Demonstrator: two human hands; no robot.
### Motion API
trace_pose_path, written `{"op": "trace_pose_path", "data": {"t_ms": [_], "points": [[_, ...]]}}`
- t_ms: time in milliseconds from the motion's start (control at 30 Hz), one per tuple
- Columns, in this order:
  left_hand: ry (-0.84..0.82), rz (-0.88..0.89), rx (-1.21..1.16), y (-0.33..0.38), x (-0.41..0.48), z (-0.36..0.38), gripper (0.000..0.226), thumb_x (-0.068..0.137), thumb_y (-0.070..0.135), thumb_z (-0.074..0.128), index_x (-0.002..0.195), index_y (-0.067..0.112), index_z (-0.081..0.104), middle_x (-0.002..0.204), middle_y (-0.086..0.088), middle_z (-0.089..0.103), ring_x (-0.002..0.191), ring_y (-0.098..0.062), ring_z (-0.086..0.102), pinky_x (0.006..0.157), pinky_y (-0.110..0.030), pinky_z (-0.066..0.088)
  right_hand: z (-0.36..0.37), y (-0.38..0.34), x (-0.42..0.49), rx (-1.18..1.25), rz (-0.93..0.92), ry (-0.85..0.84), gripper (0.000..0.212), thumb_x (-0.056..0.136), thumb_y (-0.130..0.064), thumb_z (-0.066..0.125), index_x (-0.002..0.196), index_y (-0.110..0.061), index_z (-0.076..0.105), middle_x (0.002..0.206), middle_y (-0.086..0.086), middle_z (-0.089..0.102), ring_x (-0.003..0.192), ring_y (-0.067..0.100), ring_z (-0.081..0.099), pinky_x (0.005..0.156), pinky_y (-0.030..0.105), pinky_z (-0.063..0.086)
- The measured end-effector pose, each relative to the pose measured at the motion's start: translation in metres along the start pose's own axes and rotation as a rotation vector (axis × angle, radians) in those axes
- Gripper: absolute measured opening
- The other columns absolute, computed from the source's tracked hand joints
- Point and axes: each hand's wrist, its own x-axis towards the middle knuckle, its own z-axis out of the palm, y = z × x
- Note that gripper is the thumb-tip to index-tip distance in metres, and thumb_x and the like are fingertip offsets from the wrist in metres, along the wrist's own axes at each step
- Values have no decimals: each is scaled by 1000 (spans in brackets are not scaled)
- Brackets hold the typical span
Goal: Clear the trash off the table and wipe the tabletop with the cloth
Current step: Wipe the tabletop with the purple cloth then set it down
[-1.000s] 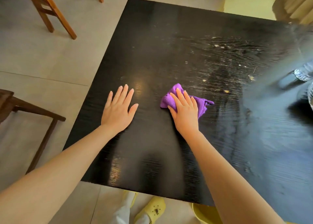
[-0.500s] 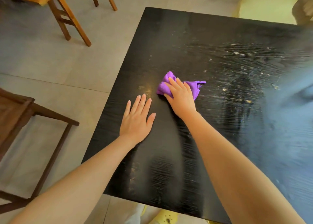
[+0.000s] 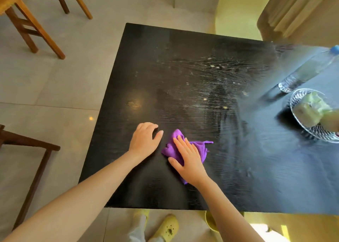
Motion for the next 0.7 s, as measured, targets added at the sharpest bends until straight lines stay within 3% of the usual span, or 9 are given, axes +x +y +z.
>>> {"op": "trace_pose_path", "data": {"t_ms": [67, 100, 200, 300, 433, 533, 633, 700], "points": [[-44, -58, -122, 26, -12, 7, 41, 92, 46, 47, 114, 16, 64, 115, -1, 64, 116, -19, 51, 93, -31, 41, -18, -4, -2, 242, 137, 38, 59, 93, -37, 46, 147, -21, 29, 151, -5, 36, 141, 14, 28, 115, 31, 23], [-95, -111, -147, 36, -15, 10, 41, 91, 47, 48, 111, 16, 64, 109, -1, 66, 111, -19, 54, 87, -31, 42, -27, -3, -1, 224, 185, 82, 53, 95, -29, 47, 145, -20, 33, 146, -3, 44, 137, 16, 37, 110, 30, 29], [-276, -265, -78, 55, -14, 13, 48, 86, 47, 54, 119, 12, 54, 114, -5, 63, 108, -25, 59, 79, -31, 42, -43, 5, -2, -189, 251, 105, 45, 92, -20, 48, 138, -18, 44, 133, 2, 57, 124, 23, 48, 98, 36, 38], [-361, -297, 93, 59, -4, 13, 41, 83, 37, 59, 113, 9, 55, 115, -8, 63, 105, -28, 61, 79, -33, 46, -42, 7, -10, -305, 300, 20, 42, 91, -21, 51, 132, -20, 48, 129, 1, 55, 122, 24, 46, 96, 39, 37], [-417, -119, 45, 71, 0, 8, 23, 85, 25, 54, 98, 12, 67, 105, -9, 69, 100, -30, 61, 85, -35, 49, -41, 12, -23, -221, 391, -7, 46, 88, -23, 54, 133, -23, 46, 131, 2, 54, 122, 25, 45, 98, 40, 37], [-447, 138, -148, 85, -6, -1, 15, 84, 15, 56, 96, 18, 62, 89, -4, 60, 85, -23, 55, 73, -31, 44, -56, 18, -32, -44, 403, 45, 67, 83, -24, 60, 144, -22, 32, 143, 2, 45, 131, 24, 38, 106, 41, 36], [-542, 450, -89, 108, -9, -13, 18, 82, 13, 56, 98, 20, 61, 88, -1, 50, 80, -16, 48, 72, -28, 39, -91, 19, -37, 56, 249, 102, 89, 77, -17, 67, 150, -26, 16, 155, -5, 27, 140, 19, 25, 113, 36, 28], [-578, 580, -52, 126, -7, -21, 20, 83, 13, 55, 100, 20, 62, 91, -1, 49, 83, -15, 48, 76, -29, 41, -116, 20, -40, 22, 151, 89, 89, 73, -12, 68, 148, -28, 23, 153, -5, 30, 135, 16, 33, 109, 32, 32]]}}
